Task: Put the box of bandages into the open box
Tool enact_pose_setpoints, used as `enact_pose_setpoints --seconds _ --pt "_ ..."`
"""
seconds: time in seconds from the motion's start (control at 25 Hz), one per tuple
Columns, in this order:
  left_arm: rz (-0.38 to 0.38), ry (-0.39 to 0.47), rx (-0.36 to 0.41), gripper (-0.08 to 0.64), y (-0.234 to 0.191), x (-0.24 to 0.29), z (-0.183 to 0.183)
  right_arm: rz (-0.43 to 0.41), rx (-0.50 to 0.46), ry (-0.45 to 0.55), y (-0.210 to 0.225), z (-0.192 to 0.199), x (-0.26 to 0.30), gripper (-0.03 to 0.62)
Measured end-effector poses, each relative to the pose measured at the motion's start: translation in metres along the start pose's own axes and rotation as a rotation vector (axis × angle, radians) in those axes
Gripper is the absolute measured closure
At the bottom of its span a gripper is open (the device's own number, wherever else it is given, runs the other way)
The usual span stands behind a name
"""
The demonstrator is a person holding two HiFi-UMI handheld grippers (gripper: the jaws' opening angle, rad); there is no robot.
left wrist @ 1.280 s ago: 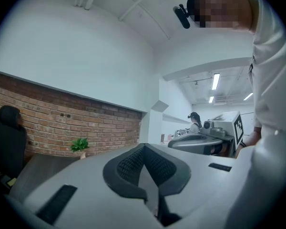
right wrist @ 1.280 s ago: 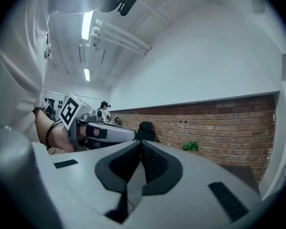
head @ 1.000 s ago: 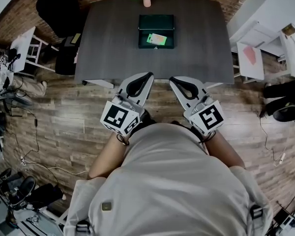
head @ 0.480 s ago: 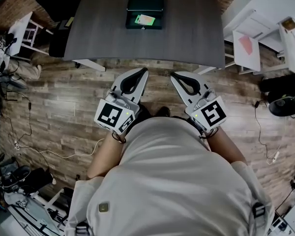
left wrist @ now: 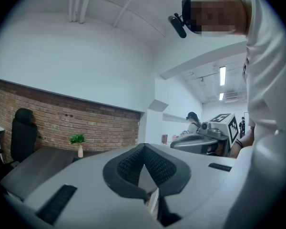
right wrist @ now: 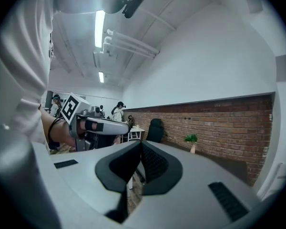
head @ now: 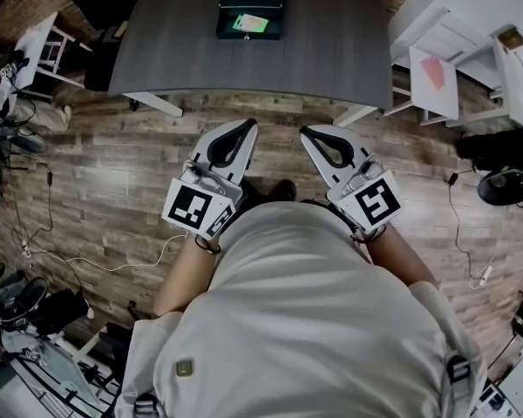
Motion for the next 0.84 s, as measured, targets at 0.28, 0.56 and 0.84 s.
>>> enact_pose_setpoints --seconds 0.28,0.56,0.84 --pt "0.008 0.013 -0.003 0.545 0.006 -0.005 -0.001 0.000 -0.011 0.001 -0.010 0.000 -0.002 0.571" --pt "0.014 0.020 -0.009 0.545 0.003 -0.006 0.000 0.003 -0.008 -0.006 -0.011 -0.001 0.001 0.571" --pt "0.019 0.014 -0.019 0.545 -0.009 -0.008 0.004 0.000 -0.007 -0.012 -0.011 -0.002 0.015 0.571"
Point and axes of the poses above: the fingertips, and each gripper's own axes: x forward along the fingers, y to its right, z out of its underside, the point moved 7 cm from there along -x, backward along the fingers, and after that the axes turned 11 degrees about x, right-handed, at the moved point
